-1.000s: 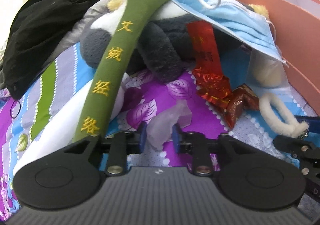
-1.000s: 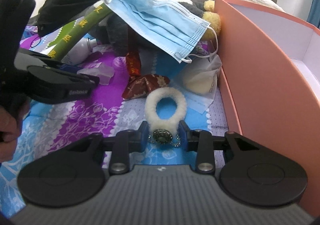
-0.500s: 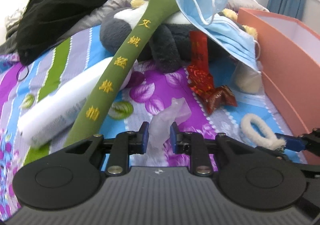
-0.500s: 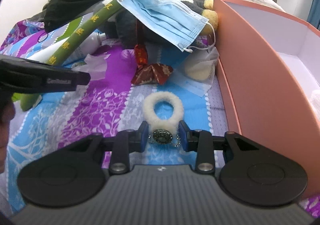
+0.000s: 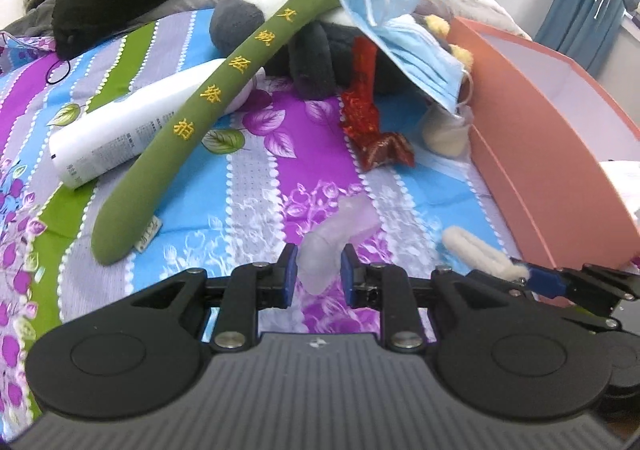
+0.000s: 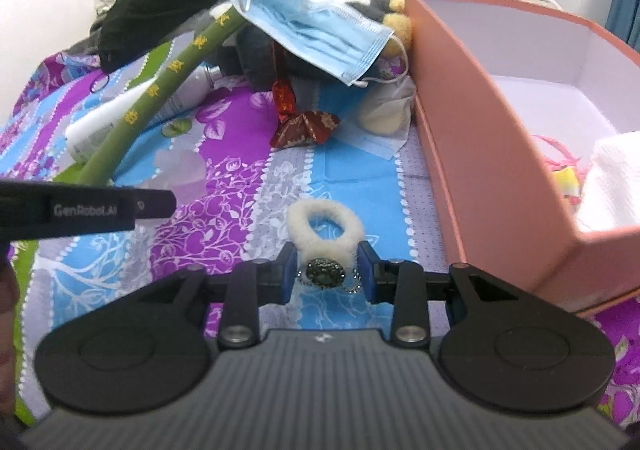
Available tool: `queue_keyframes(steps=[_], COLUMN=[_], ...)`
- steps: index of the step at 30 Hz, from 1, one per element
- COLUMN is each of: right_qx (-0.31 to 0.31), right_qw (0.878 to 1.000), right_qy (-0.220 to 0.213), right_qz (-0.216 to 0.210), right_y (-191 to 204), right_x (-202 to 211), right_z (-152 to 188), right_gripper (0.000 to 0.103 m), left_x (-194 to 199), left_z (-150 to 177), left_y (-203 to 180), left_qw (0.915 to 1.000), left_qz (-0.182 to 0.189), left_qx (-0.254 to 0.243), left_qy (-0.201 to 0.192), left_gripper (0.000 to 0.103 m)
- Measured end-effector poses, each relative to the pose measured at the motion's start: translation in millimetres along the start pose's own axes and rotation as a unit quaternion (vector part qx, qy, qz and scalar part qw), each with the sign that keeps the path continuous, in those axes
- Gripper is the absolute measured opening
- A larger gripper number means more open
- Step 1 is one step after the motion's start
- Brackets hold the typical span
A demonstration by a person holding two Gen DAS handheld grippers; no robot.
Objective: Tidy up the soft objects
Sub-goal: 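Close the right gripper on the hair tie while the left closes on the clear wrapper, then carry both items over the pink box and open the right gripper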
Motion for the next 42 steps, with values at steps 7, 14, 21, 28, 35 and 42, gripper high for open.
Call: queue_keyframes(steps=[7,14,21,28,35,42], right_qx=[-0.006,-0.012,-0.017,-0.014,-0.004,-0.024], right_qw=[1.000,0.999,0.996,0.991,0.983,0.978], right_qy=[-0.016,-0.042,-0.083,-0.136,-0.184,-0.205], right_qz=[-0.010,-0.017,-0.022,-0.010,0.016,0.023], right_y=[-5,-11,-24,-41,-65,-105], right_x=[28,60,95,137,175,199], right_z=[10,13,0,-29,-67,-96], right_gripper=[0.036,0.036,0.036,0.036,0.036,0.036], left_x=[24,50,87,124,144,143], left_z=[12,12,-7,-41,-77,-107], left_y=[-16,-25,-39,-65,-96,-144], left_qw=[0.9997,0.9996,0.9989,0.9961,0.9925,0.9894], left_qz=[0.018,0.024,0.036,0.059,0.093,0.114], left_qx=[0.009,0.015,0.013,0.005,-0.001,-0.030], left_qy=[0.012,0.006,-0.026,-0.065,-0.080,-0.085], left_gripper=[0.027,0.027,0.027,0.027,0.027,0.027])
Point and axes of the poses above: each gripper's, at about its wrist camera, not at the fingertips, and x roughly against the way its jaws point, y to its left, z to its underside, the point moved 5 cm from there along -x, roughly the way its jaws point, and after that the axes turned 9 degrees about y, right-handed, at the moved point
